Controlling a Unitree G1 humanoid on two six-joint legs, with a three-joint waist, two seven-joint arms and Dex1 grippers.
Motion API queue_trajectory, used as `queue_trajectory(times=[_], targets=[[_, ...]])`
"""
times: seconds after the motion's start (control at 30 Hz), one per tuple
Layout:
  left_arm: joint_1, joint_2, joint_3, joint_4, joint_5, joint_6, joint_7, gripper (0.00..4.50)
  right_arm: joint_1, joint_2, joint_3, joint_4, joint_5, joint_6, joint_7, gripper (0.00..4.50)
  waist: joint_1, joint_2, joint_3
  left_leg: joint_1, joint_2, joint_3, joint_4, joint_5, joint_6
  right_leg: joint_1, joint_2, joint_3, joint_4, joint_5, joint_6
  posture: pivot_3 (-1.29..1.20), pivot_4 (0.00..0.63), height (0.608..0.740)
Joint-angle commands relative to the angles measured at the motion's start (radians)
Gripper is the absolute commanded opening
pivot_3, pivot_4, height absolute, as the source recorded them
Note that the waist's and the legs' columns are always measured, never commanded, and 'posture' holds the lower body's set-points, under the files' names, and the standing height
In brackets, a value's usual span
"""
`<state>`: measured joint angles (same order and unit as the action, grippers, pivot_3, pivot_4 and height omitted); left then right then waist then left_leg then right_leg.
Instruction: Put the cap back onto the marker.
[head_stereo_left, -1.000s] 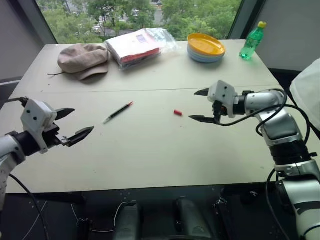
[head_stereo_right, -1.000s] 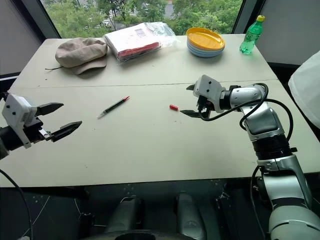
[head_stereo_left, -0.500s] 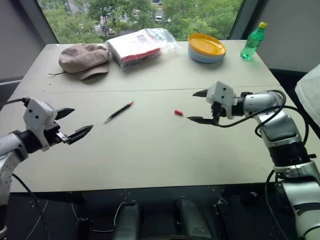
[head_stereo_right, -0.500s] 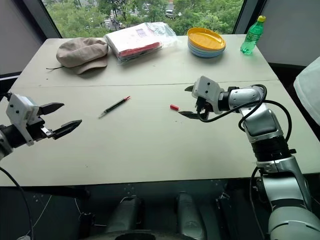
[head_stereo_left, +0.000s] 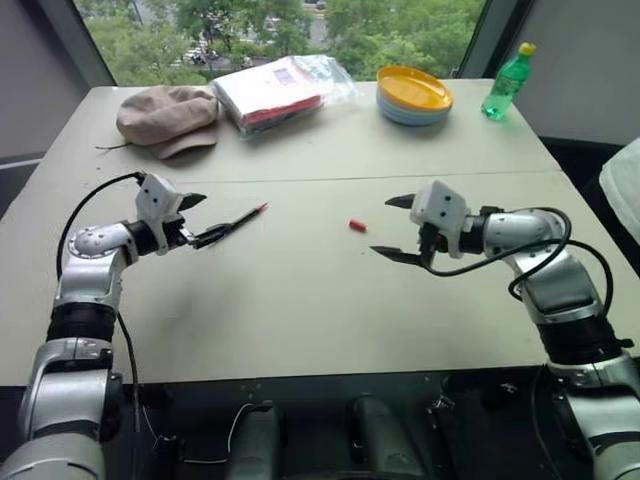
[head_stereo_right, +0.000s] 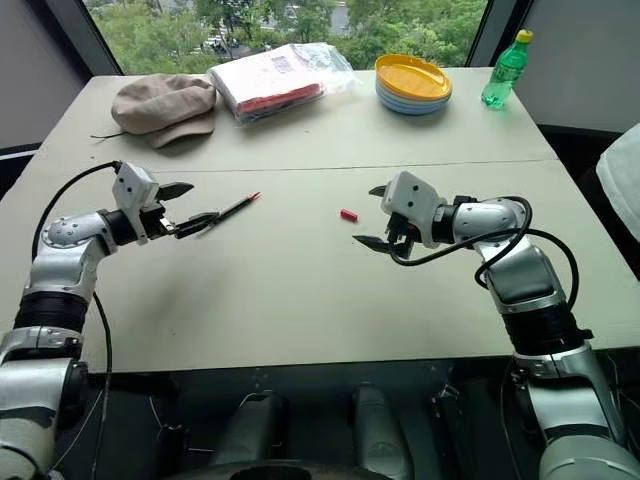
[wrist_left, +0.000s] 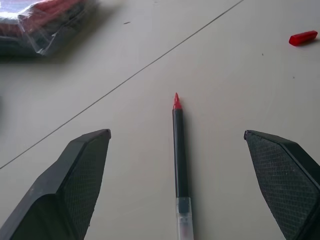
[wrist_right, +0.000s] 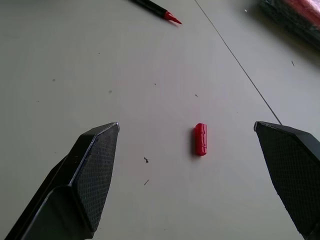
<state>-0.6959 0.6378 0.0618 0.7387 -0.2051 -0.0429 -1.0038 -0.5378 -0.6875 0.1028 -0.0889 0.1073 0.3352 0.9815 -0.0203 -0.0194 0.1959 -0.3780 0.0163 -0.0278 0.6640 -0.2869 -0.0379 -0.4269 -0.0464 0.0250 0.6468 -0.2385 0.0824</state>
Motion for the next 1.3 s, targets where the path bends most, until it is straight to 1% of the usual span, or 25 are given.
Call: queue_trajectory(times=[0.03, 0.17, 0.3, 0.43, 0.67, 0.77, 0.8, 0.83, 0.87, 0.9, 0.93, 1.0, 1.03, 1.3], targets=[[-0.085, -0.014, -0.009, 0.154, 0.049, -0.093, 0.006, 4.5, 0.001, -0.008, -0.039, -0.067, 0.021, 0.018, -0.03, 4.45, 0.001, 0.0, 0.0, 0.0, 0.0, 0.0, 0.0, 0.0, 0.0, 0.0, 0.0, 0.0, 0.0, 0.0, 0.0, 0.0, 0.15, 0.74], [-0.144, -0.042, -0.028, 0.279, 0.095, -0.139, 0.022, 4.5, 0.009, -0.011, -0.043, -0.085, 0.027, 0.03, -0.046, 4.45, 0.003, 0.0, 0.0, -0.001, 0.0, -0.001, 0.0, 0.0, 0.0, 0.0, 0.0, 0.0, 0.0, 0.0, 0.0, 0.0, 0.15, 0.74], [-0.172, -0.059, -0.047, 0.361, 0.139, -0.156, 0.047, 4.5, 0.013, -0.013, -0.039, -0.093, 0.03, 0.035, -0.056, 4.45, 0.005, 0.0, 0.0, -0.001, 0.0, -0.001, 0.0, 0.0, 0.0, 0.0, 0.0, 0.0, 0.0, 0.0, 0.0, 0.0, 0.15, 0.74], [-0.187, -0.075, -0.065, 0.413, 0.182, -0.157, 0.061, 4.5, 0.013, -0.012, -0.038, -0.095, 0.03, 0.035, -0.062, 4.45, 0.007, 0.0, 0.0, -0.001, 0.0, -0.001, 0.0, 0.0, 0.0, 0.0, 0.0, -0.001, 0.0, 0.0, 0.0, 0.0, 0.15, 0.74], [-0.2, -0.087, -0.07, 0.455, 0.208, -0.142, 0.066, 4.5, 0.006, -0.01, -0.034, -0.091, 0.029, 0.031, -0.066, 4.45, 0.009, 0.0, 0.0, 0.0, 0.0, -0.001, 0.001, 0.0, 0.0, 0.0, 0.0, -0.001, 0.001, 0.0, 0.0, 0.0, 0.15, 0.74], [-0.201, -0.088, -0.067, 0.466, 0.208, -0.137, 0.068, 3.64, 0.005, -0.011, -0.033, -0.092, 0.029, 0.032, -0.065, 4.5, 0.009, 0.0, 0.0, 0.001, 0.0, -0.001, 0.001, 0.0, 0.0, 0.001, 0.0, -0.001, 0.001, 0.0, 0.0, 0.0, 0.15, 0.74], [-0.201, -0.088, -0.065, 0.47, 0.207, -0.133, 0.067, 3.23, 0.005, -0.012, -0.033, -0.093, 0.029, 0.032, -0.065, 4.5, 0.008, 0.0, 0.0, 0.001, 0.0, -0.001, 0.001, 0.0, 0.0, 0.002, 0.0, -0.001, 0.002, 0.0, 0.0, 0.0, 0.15, 0.74], [-0.201, -0.089, -0.062, 0.473, 0.206, -0.129, 0.067, 2.66, 0.004, -0.013, -0.034, -0.092, 0.029, 0.033, -0.065, 4.5, 0.008, 0.0, 0.0, 0.002, 0.0, -0.001, 0.001, 0.0, 0.0, 0.002, 0.0, -0.001, 0.002, 0.0, 0.0, 0.0, 0.15, 0.74], [-0.2, -0.089, -0.06, 0.475, 0.205, -0.126, 0.067, 2.25, 0.002, -0.014, -0.034, -0.092, 0.029, 0.033, -0.065, 4.5, 0.007, 0.0, 0.0, 0.002, 0.0, -0.001, 0.001, 0.0, 0.0, 0.002, 0.0, -0.001, 0.002, 0.0, 0.0, 0.0, 0.15, 0.74], [-0.199, -0.089, -0.059, 0.477, 0.204, -0.122, 0.064, 1.67, 0.001, -0.015, -0.034, -0.091, 0.028, 0.033, -0.065, 4.5, 0.006, 0.0, 0.0, 0.003, 0.0, -0.001, 0.001, 0.0, 0.0, 0.002, 0.0, -0.001, 0.002, 0.0, 0.0, 0.0, 0.15, 0.74], [-0.198, -0.089, -0.059, 0.479, 0.204, -0.121, 0.062, 1.23, -0.001, -0.016, -0.034, -0.09, 0.027, 0.033, -0.065, 4.5, 0.006, 0.0, 0.0, 0.003, 0.0, -0.001, 0.001, 0.0, 0.0, 0.002, 0.0, -0.001, 0.003, 0.0, 0.0, 0.0, 0.15, 0.74], [-0.197, -0.088, -0.06, 0.483, 0.205, -0.119, 0.061, 0.14, -0.004, -0.018, -0.035, -0.088, 0.026, 0.032, -0.065, 4.5, 0.002, 0.0, 0.0, 0.003, 0.0, -0.001, 0.001, 0.0, 0.0, 0.002, 0.001, 0.0, 0.003, 0.0, 0.0, 0.0, 0.15, 0.74], [-0.196, -0.087, -0.06, 0.484, 0.206, -0.118, 0.056, 0.06, -0.004, -0.019, -0.035, -0.088, 0.026, 0.032, -0.065, 4.5, 0.001, 0.0, -0.001, 0.004, 0.0, -0.001, 0.001, 0.0, 0.0, 0.002, 0.001, 0.0, 0.003, 0.0, 0.0, 0.0, 0.15, 0.74], [-0.189, -0.074, -0.054, 0.471, 0.198, -0.124, 0.038, 0.06, -0.003, -0.014, -0.035, -0.092, 0.031, 0.043, -0.074, 4.5, 0.0, 0.0, -0.001, 0.004, 0.0, -0.001, 0.001, 0.0, 0.0, 0.002, 0.001, 0.0, 0.003, 0.0, 0.0, 0.0, 0.15, 0.74]])
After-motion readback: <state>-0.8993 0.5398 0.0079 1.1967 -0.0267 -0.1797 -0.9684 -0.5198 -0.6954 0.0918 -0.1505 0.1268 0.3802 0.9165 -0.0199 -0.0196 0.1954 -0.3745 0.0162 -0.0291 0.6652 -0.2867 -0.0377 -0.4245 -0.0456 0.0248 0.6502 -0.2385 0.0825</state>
